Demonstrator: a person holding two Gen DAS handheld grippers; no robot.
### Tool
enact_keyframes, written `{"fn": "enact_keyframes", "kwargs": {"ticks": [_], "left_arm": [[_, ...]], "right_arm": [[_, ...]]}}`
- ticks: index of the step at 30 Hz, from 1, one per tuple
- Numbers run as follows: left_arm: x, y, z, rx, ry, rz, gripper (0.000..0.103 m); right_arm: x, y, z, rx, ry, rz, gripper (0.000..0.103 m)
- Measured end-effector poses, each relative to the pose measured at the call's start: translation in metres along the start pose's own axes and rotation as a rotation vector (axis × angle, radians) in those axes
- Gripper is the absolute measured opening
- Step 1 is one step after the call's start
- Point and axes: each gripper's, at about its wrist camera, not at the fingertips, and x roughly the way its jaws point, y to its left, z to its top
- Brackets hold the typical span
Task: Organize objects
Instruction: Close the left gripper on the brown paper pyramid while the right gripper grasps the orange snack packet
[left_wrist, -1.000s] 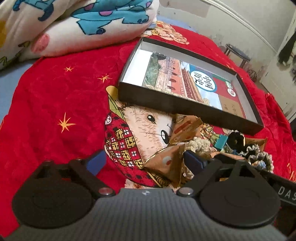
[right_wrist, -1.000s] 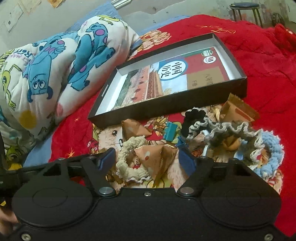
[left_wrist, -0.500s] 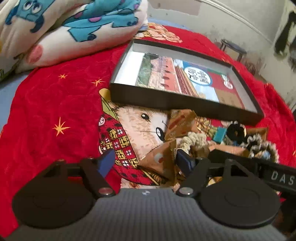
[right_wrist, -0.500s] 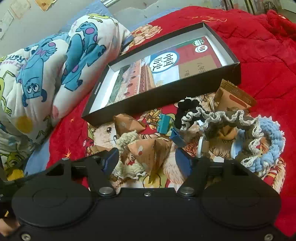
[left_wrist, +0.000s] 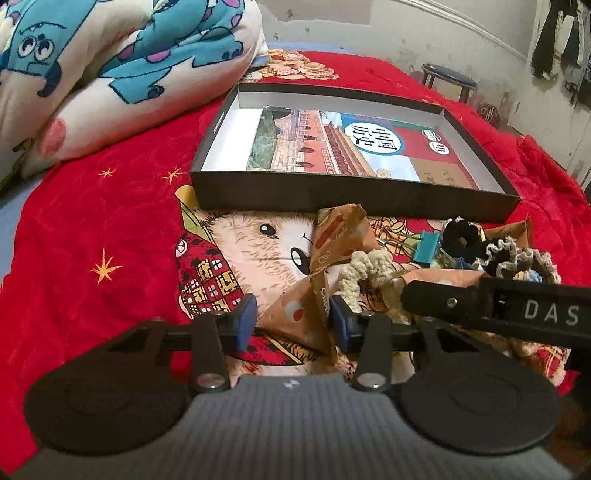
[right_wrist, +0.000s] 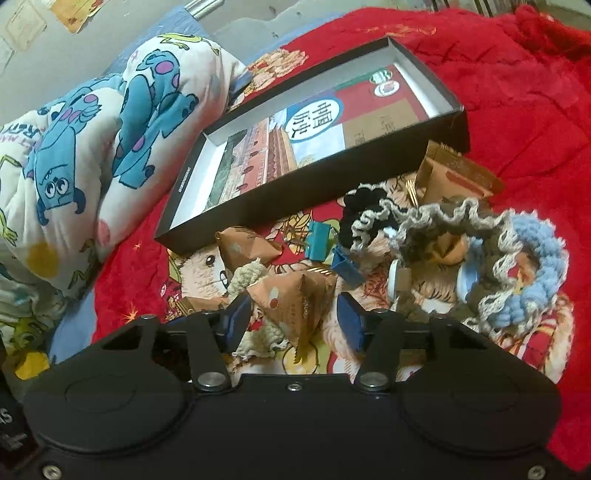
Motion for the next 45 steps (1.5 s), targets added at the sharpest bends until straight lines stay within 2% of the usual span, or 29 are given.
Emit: {"fn": "enact_keyframes", "kwargs": {"ticks": [5,11,15,28,33,45], "left_arm": [[0.002,-0.003,-0.002,0.019,0.006,0.014,0.049],[0.0,-0.011,-0.005,0.066,-0.017,0.047,0.048],[-0.001,-0.012,-0.005,0.061,-0.023,0.055,0.048],[-0.002,-0.013,-0.003,0.056,-0.017,0.058,0.047],[-0.005,-0.013,-0.003,0.057,-0.024,0.067,0.043],[-0.01,-0.012,-0.002,0.056,-0.033,0.075,0.035]], "right_arm": [[0.001,-0.003,0.0,0.019,0.01,0.005,0.041],[0.0,-0.005,0.001,0.033,0.016,0.012,0.037],[0.0,-0.006,0.002,0.037,0.016,0.014,0.035],[-0.001,-0.007,0.003,0.045,0.022,0.013,0.034],[-0.005,-0.007,0.001,0.041,0.026,0.028,0.034],[-0.016,-0.001,0.0,0.017,-0.009,-0.01,0.033]]}}
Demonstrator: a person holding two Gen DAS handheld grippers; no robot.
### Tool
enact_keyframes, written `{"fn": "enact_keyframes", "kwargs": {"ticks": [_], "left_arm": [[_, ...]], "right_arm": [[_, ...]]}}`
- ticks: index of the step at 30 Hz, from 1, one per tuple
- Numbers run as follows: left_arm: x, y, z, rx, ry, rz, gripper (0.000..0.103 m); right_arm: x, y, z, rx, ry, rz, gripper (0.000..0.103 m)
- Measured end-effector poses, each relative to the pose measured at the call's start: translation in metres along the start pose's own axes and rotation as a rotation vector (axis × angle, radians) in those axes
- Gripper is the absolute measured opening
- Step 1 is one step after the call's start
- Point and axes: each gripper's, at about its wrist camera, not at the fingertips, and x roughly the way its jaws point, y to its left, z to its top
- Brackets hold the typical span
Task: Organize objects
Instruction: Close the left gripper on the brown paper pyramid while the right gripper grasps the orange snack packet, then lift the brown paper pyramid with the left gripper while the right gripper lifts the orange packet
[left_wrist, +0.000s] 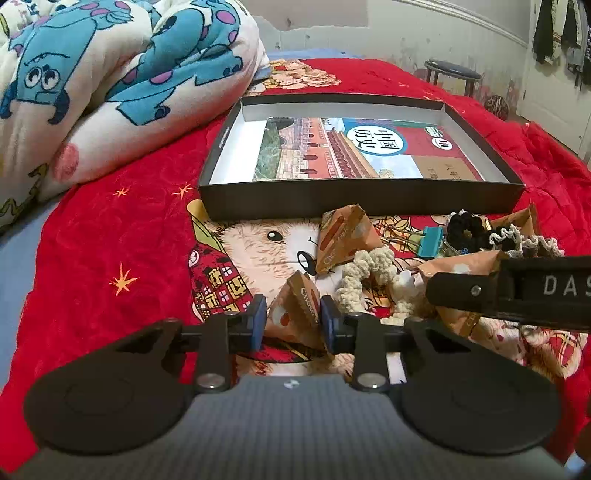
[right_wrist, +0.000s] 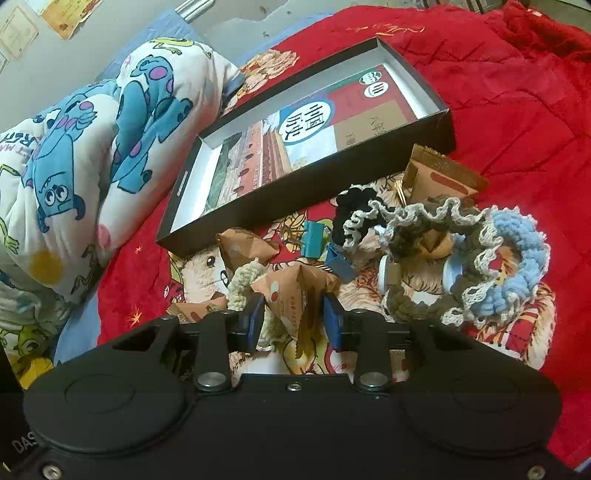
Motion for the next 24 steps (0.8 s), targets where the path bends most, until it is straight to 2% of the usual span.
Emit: {"fn": "enact_keyframes", "kwargs": {"ticks": [14,24], "left_arm": [[-0.005,0.007,0.003,-0.03,-0.023,0.013,0.032],[-0.015,0.015,0.007,-0.067,-0.055,0.021,0.032]], "right_arm": [[-0.005,0.005,0.004,-0.011,-0.018,0.019,0.033],[-0.012,0.015,0.004,-0.07,-0.052,0.03,0.032]]}}
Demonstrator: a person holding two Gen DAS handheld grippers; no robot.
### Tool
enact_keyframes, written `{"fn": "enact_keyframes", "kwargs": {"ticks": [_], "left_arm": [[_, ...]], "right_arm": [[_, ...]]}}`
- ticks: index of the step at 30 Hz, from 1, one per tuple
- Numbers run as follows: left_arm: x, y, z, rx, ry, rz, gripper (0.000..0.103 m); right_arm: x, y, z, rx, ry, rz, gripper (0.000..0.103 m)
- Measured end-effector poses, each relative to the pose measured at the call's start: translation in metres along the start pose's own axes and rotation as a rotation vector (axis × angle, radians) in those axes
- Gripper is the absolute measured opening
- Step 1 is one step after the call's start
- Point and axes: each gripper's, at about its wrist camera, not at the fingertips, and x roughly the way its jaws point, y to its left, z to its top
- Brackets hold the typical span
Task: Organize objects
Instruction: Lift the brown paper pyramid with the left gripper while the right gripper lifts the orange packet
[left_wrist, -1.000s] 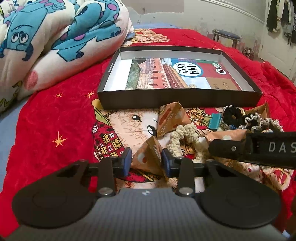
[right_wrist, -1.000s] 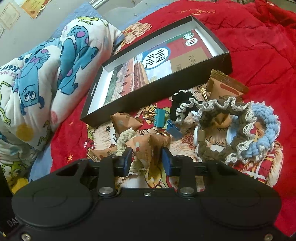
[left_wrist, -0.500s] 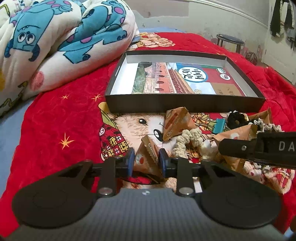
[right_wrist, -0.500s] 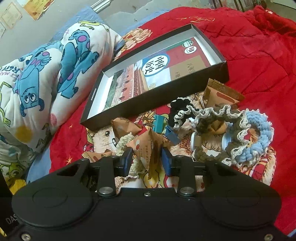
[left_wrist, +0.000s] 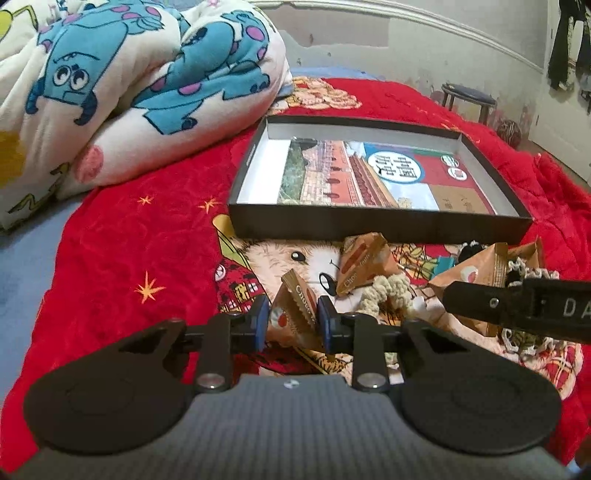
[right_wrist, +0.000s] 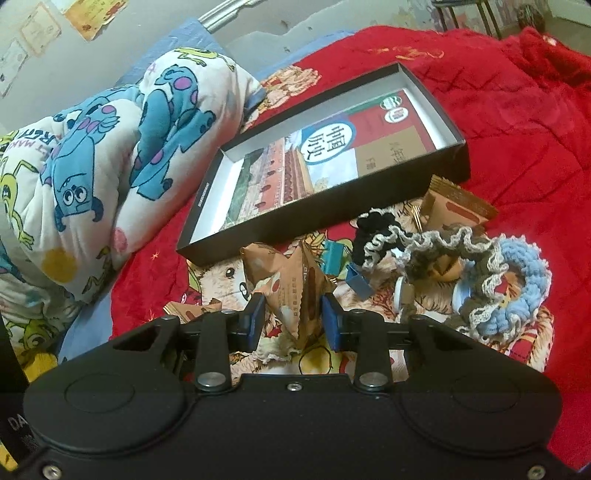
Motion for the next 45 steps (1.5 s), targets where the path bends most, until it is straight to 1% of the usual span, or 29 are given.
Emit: {"fn": "enact_keyframes", "kwargs": {"ticks": [8,9,11,13,15,20,23,26,34,38,43,45], "left_arm": [[-0.012,0.002,0.007,-0.022,-0.051,-0.024,0.032],[-0.012,0.002,0.007,-0.027,-0.054,-0.031,0.032],[-0.015,0.003,0.008,-0.032,-0.063,-0.036,0.032],[-0.016,0.002,0.009,-0.033,-0.069,-0.043,0.032],[-0.015,0.003,0.009,-0.039,-0.06,-0.051,0.032],[-0.013,0.002,0.008,-0.035,-0.043,-0.035,0.032],[-0.015,0.003,0.006,-0.037,-0.037,-0.028,0.032],[-0.016,0.0,0.004,-0.015,-0.033,-0.003,0.032],[-0.019,0.0,0.003,-0.007,-0.015,0.041,0.032],[-0.018,0.002,0.003,-0.009,0.002,0.047,0.032],[-0.021,0.001,-0.001,-0.006,0.026,0.04,0.032],[-0.025,0.001,-0.003,0.001,0.017,0.054,0.032]], "right_arm": [[-0.008,0.007,0.003,-0.039,-0.031,0.041,0.032],[-0.008,0.008,0.004,-0.04,-0.034,0.051,0.031],[-0.01,0.007,0.005,-0.036,-0.036,0.073,0.025],[-0.011,0.008,0.006,-0.029,-0.035,0.1,0.025],[-0.011,0.01,0.007,-0.041,-0.035,0.108,0.025],[-0.004,0.01,0.003,-0.047,-0.007,0.08,0.024],[-0.005,0.008,0.003,-0.038,-0.006,0.075,0.024],[-0.009,0.004,0.005,-0.03,-0.016,0.074,0.024],[-0.007,-0.01,0.002,-0.004,0.023,0.036,0.023],[-0.004,-0.009,0.0,-0.016,0.023,0.029,0.024],[-0.002,-0.008,-0.004,-0.032,0.02,-0.015,0.025],[-0.003,-0.011,-0.004,-0.022,0.029,-0.01,0.025]]}}
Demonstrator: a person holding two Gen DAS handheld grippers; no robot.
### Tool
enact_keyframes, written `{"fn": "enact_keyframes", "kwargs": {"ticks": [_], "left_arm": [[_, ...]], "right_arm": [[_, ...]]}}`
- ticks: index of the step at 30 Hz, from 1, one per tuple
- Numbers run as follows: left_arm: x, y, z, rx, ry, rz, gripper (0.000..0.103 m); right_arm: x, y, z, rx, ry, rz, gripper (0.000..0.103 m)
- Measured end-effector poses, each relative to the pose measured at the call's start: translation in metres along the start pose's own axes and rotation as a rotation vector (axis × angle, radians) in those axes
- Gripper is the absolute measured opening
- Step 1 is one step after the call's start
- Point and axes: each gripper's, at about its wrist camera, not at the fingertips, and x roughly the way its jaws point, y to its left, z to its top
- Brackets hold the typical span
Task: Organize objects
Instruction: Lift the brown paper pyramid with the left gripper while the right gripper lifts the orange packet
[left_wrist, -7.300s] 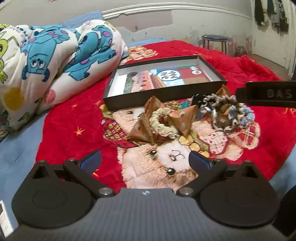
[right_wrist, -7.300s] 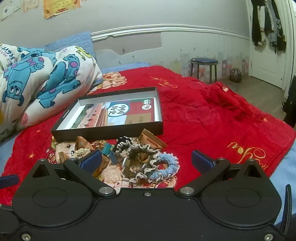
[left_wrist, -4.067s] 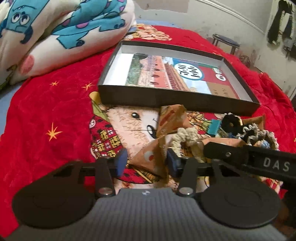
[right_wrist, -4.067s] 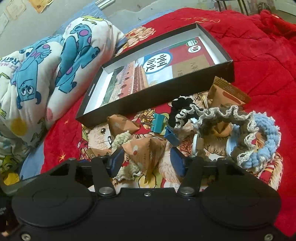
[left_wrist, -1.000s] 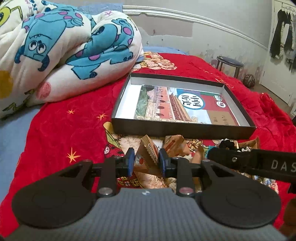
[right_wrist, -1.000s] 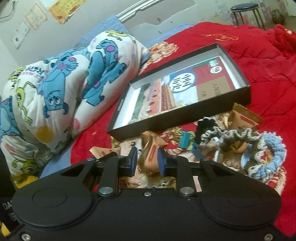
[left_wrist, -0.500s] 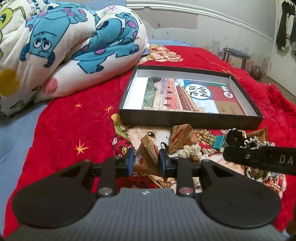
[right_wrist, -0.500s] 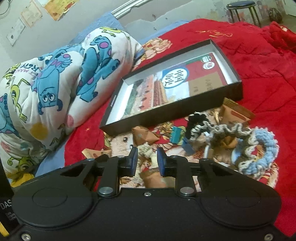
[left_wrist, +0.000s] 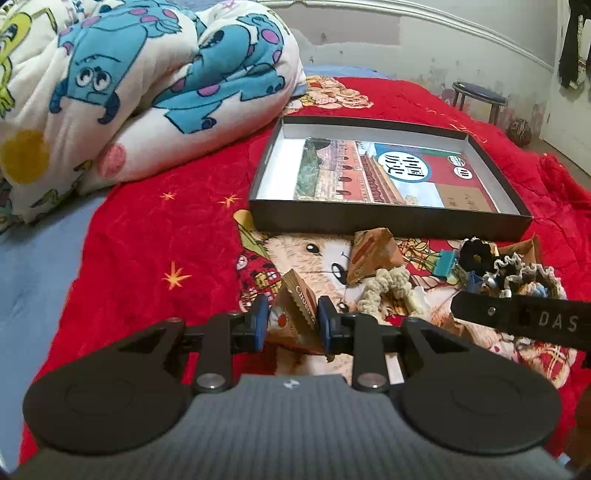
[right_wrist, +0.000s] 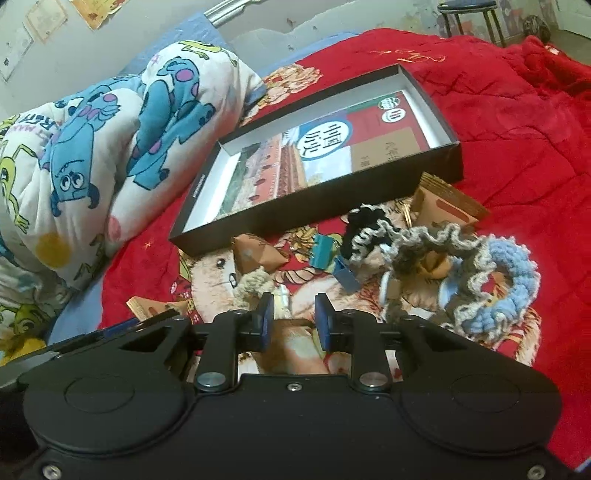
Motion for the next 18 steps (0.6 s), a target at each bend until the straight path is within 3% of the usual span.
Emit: {"fn": "enact_keyframes", "kwargs": {"ticks": [4,9,13,16,18], "left_arm": [[-0.002,0.001,0.003,0.012,-0.044,0.041,0.032],[0.003,0.005,0.007,0.002,-0.064,0.054,0.032],[0.0,0.004,0.004,0.03,-0.069,0.082,0.032],[-0.005,0.003,0.002,0.051,-0.043,0.058,0.032],[-0.014,0.0,-0.002,0.076,-0.037,0.028,0.032]], "right_arm": [[0.005,-0.002,0.006,0.023,-0.017,0.045,0.025],[0.019,0.009,0.013,-0.014,-0.042,0.063,0.034],[0.017,0.012,0.014,-0.052,-0.042,0.018,0.039],[0.004,0.008,0.012,-0.061,-0.032,-0.052,0.039],[-0.009,0.006,0.002,-0.097,-0.02,-0.074,0.045]]}}
